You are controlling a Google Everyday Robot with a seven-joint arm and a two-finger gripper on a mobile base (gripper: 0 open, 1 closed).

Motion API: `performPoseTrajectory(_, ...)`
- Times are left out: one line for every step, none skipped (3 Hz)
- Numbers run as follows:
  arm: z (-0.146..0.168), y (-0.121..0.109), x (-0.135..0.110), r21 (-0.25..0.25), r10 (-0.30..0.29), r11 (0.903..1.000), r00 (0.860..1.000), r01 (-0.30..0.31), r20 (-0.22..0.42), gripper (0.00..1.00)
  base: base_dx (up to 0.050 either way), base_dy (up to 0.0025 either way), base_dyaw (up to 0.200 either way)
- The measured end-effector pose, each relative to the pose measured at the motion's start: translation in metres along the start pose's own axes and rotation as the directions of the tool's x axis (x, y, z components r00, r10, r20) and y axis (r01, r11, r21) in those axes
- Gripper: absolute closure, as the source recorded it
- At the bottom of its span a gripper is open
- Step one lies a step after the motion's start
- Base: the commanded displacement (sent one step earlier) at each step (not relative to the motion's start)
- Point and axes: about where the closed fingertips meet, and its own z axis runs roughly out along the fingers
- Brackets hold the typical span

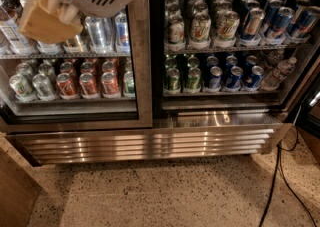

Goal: Open right fridge door

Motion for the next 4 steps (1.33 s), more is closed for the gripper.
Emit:
performPoseTrajectory(0.0000, 0.0000, 0.0000, 0.000, 0.000, 1.0000, 1.000, 0.000, 0.000, 1.00, 0.000, 0.00000, 0.000)
performPoseTrajectory(0.0000, 0.0000, 0.0000, 0.000, 0.000, 1.0000, 1.000, 0.000, 0.000, 1.00, 0.000, 0.00000, 0.000)
performPoseTrajectory(0.0000, 0.0000, 0.0000, 0.000, 0.000, 1.0000, 1.000, 0.000, 0.000, 1.00, 0.000, 0.00000, 0.000)
performPoseTrajectory(0.0000, 0.0000, 0.0000, 0.000, 0.000, 1.0000, 1.000, 0.000, 0.000, 1.00, 0.000, 0.00000, 0.000)
